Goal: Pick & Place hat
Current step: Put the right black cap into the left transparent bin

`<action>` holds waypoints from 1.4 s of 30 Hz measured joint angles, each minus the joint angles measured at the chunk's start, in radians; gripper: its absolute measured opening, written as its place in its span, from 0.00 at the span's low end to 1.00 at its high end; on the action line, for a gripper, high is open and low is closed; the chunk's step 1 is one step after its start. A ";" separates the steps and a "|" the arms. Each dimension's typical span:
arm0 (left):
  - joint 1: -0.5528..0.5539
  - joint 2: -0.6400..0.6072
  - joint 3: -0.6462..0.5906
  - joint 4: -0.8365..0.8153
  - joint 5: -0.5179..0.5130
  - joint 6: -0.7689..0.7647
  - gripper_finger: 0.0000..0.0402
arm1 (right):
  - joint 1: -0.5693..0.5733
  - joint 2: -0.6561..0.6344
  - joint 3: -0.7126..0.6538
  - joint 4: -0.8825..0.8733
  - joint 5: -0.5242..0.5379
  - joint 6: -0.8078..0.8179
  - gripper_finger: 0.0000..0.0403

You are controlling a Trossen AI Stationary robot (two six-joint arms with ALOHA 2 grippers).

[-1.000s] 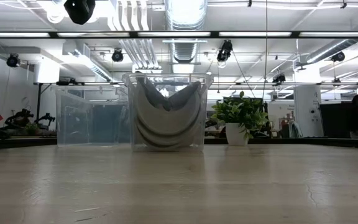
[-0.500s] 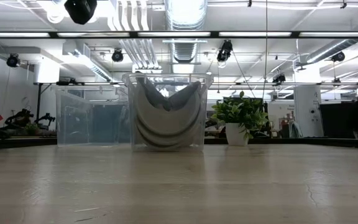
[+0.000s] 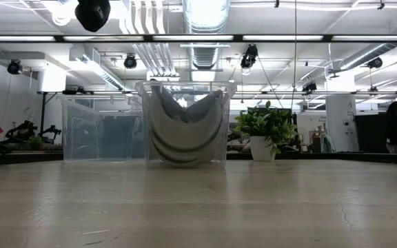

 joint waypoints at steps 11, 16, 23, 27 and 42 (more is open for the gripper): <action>0.000 0.025 0.000 0.002 0.000 0.002 0.36 | 0.034 0.063 0.002 -0.012 -0.115 0.057 0.51; 0.000 0.025 0.000 0.002 0.000 0.002 0.36 | 0.034 0.063 -0.001 -0.061 -0.060 0.084 0.51; 0.000 0.025 0.000 0.005 0.001 0.002 0.36 | 0.034 0.063 -0.045 -0.082 -0.013 0.108 0.51; 0.000 0.025 0.000 0.004 0.001 0.003 0.36 | 0.037 0.064 -0.085 -0.070 -0.012 0.108 0.51; 0.001 0.025 0.000 0.005 0.001 0.001 0.36 | 0.041 0.064 -0.186 0.055 0.168 0.077 0.34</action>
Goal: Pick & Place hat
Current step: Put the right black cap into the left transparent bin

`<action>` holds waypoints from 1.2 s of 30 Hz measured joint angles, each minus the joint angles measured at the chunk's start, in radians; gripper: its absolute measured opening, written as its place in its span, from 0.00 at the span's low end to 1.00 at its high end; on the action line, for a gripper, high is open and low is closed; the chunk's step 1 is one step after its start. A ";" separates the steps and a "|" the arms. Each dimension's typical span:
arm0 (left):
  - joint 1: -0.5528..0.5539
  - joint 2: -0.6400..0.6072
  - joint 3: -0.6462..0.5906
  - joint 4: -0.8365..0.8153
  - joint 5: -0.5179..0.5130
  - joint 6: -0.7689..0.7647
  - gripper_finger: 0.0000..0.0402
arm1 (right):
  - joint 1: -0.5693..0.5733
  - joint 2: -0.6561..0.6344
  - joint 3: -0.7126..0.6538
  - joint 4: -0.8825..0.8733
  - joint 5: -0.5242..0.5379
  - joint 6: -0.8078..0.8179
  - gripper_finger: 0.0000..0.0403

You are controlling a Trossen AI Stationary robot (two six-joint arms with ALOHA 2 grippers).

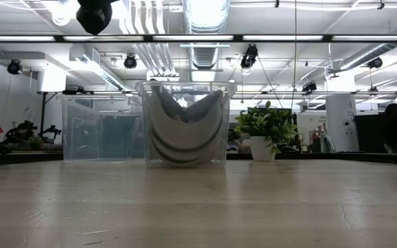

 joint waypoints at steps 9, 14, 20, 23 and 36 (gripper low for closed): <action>0.000 0.000 0.000 0.000 0.000 -0.010 0.36 | 0.000 -0.006 -0.018 -0.003 0.110 -0.059 0.05; -0.001 0.001 0.000 0.000 0.000 -0.023 0.36 | 0.000 -0.023 -0.001 -0.025 0.230 -0.070 0.03; -0.001 0.006 0.000 -0.001 0.000 -0.048 0.36 | -0.001 -0.070 0.023 -0.093 0.431 -0.074 0.03; -0.001 0.007 0.000 -0.004 0.000 -0.059 0.36 | -0.002 -0.087 0.032 -0.125 0.538 -0.077 0.03; -0.001 0.011 0.000 0.002 0.000 -0.110 0.36 | -0.007 -0.178 0.042 -0.252 0.933 -0.145 0.03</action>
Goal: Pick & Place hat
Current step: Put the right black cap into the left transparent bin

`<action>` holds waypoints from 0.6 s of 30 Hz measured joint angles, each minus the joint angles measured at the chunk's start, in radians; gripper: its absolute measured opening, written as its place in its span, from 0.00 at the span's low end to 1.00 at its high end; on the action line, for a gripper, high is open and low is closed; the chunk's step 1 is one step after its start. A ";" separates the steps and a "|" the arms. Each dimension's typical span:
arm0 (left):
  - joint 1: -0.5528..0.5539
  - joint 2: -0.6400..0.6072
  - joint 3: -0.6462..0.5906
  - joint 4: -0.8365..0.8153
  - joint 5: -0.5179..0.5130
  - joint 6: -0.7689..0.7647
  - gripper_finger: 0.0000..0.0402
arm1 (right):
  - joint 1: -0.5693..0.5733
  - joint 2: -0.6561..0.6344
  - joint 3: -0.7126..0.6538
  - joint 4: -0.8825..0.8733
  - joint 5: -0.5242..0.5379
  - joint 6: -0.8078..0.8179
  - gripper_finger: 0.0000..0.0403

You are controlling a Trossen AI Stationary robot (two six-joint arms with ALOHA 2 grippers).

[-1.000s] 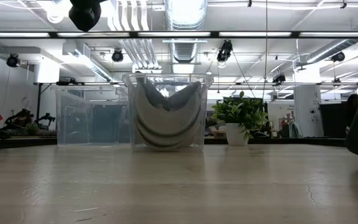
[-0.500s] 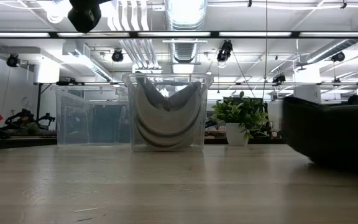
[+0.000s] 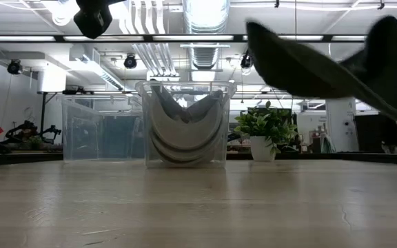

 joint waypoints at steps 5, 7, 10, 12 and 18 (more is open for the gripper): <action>0.001 0.002 0.000 0.077 -0.011 0.048 0.36 | -0.032 -0.024 0.000 -0.018 0.217 -0.079 0.03; 0.001 0.002 0.000 0.124 -0.026 0.059 0.36 | -0.060 -0.040 0.000 -0.017 0.300 -0.129 0.03; 0.003 0.002 0.000 0.177 -0.033 0.063 0.36 | -0.118 -0.066 0.001 -0.016 0.414 -0.213 0.03; 0.004 0.002 0.001 0.183 -0.067 0.075 0.36 | -0.159 -0.088 0.001 -0.013 0.460 -0.272 0.03; 0.004 0.007 0.001 0.188 -0.237 0.166 0.36 | -0.279 -0.164 0.008 -0.005 0.533 -0.438 0.03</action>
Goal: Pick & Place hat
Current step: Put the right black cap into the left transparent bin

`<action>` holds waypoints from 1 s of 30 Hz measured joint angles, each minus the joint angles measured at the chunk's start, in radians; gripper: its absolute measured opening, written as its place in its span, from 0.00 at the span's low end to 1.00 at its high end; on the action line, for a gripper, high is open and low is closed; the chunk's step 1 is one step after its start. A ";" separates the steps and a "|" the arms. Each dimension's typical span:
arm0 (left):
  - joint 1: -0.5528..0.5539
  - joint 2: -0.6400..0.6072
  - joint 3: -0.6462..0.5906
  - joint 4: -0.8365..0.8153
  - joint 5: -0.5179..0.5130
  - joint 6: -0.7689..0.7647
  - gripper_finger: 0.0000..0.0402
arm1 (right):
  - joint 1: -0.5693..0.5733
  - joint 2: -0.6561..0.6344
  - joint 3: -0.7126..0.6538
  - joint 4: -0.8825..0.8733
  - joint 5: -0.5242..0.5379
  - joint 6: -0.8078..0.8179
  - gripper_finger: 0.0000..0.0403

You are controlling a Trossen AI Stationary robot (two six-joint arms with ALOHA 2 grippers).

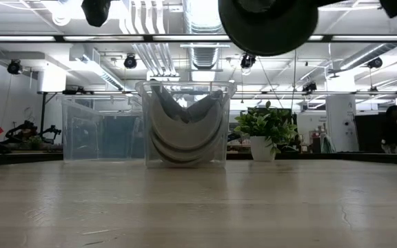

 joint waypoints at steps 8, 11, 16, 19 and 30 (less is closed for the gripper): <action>0.002 0.062 0.000 0.157 -0.036 0.204 0.36 | -0.112 -0.045 0.077 0.105 0.087 -0.319 0.03; 0.005 0.104 0.003 0.222 -0.059 0.313 0.36 | -0.142 -0.034 0.117 0.216 0.106 -0.518 0.03; 0.005 0.167 0.008 0.344 -0.071 0.459 0.36 | -0.180 0.004 0.166 0.439 0.126 -0.859 0.03; 0.006 0.204 0.009 0.419 -0.071 0.502 0.36 | -0.198 0.028 0.192 0.550 0.127 -1.025 0.03; 0.016 0.270 0.055 0.443 -0.194 0.541 0.36 | -0.228 0.105 0.246 0.683 0.126 -1.233 0.03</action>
